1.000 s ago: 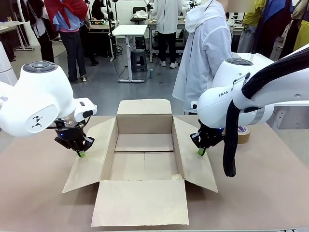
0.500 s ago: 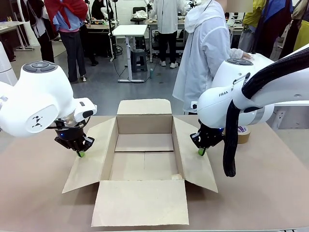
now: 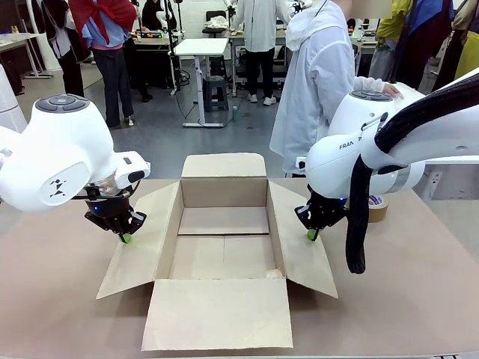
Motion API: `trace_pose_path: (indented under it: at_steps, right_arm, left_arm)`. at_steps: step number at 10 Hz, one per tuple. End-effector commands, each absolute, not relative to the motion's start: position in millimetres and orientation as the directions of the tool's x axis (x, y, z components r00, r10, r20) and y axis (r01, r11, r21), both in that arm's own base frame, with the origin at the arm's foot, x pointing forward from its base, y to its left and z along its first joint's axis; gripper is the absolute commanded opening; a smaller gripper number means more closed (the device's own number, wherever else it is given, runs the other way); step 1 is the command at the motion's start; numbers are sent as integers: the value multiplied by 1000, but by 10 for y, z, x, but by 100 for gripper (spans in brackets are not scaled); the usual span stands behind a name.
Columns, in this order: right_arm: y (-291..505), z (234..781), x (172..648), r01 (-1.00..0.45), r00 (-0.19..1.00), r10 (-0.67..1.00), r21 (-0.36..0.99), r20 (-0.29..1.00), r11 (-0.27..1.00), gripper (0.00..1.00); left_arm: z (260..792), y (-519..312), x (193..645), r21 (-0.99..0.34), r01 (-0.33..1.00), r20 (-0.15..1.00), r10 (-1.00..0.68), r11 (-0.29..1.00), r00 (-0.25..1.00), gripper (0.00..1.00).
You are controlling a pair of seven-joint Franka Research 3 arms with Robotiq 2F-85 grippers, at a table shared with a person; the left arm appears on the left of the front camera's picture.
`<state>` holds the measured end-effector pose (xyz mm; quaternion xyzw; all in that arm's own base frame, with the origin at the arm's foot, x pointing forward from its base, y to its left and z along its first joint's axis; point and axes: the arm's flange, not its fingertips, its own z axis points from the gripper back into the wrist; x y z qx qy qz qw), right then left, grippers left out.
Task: Wrap the clocks to prevent damage.
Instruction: Once the human has placed the objects inside and stepped back, release both hands from the side flaps of the Package Box.
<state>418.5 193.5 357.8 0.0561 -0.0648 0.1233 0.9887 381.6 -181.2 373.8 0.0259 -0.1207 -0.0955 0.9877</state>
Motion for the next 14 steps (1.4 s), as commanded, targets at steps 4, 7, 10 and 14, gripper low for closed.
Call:
trace_pose_path:
  at_steps: [4, 7, 10, 14]
  right_arm:
    - [1922, 3554, 4177, -241, 964, 227, 94, 137, 966, 1]
    - [1922, 3554, 4177, -241, 964, 227, 94, 137, 966, 1]
    - [1922, 3554, 4177, -241, 964, 227, 94, 137, 966, 1]
    - [1922, 3554, 4177, -241, 964, 227, 94, 137, 966, 1]
  left_arm:
    - [3731, -1804, 3800, 78, 181, 227, -194, 980, 954, 1]
    - [3731, -1804, 3800, 78, 181, 227, -194, 980, 954, 1]
    - [3731, -1804, 3800, 78, 181, 227, -194, 980, 954, 1]
    - [3731, -1804, 3800, 78, 181, 227, -194, 980, 954, 1]
